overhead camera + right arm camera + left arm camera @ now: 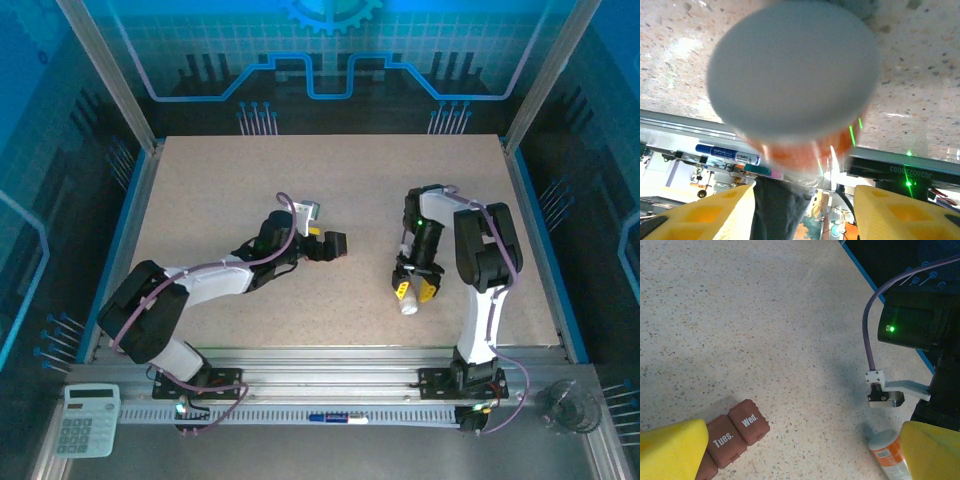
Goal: Sort the pills into containers
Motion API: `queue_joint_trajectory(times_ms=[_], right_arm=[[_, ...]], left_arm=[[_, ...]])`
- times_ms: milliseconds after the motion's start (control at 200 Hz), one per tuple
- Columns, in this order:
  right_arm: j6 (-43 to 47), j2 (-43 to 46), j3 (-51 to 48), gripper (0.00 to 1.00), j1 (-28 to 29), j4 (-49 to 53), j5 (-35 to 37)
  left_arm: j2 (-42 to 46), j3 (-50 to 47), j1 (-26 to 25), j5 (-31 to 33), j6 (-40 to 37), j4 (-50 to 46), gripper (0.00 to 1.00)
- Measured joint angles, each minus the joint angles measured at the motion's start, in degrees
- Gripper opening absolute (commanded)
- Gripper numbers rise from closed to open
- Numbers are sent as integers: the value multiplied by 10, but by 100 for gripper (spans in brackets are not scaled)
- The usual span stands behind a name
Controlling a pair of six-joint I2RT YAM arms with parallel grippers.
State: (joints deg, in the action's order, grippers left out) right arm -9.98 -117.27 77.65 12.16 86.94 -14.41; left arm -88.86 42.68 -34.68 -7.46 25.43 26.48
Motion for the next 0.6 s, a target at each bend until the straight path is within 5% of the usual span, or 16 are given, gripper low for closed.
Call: queue_joint_trajectory(times_ms=[425,600], right_arm=[[-1,1,20,57,-2,-10,2],[-19,78,4,60,-2,-57,-6]], left_arm=[[-5,4,0,-10,0,2,99],[-5,4,0,-16,0,3,99]])
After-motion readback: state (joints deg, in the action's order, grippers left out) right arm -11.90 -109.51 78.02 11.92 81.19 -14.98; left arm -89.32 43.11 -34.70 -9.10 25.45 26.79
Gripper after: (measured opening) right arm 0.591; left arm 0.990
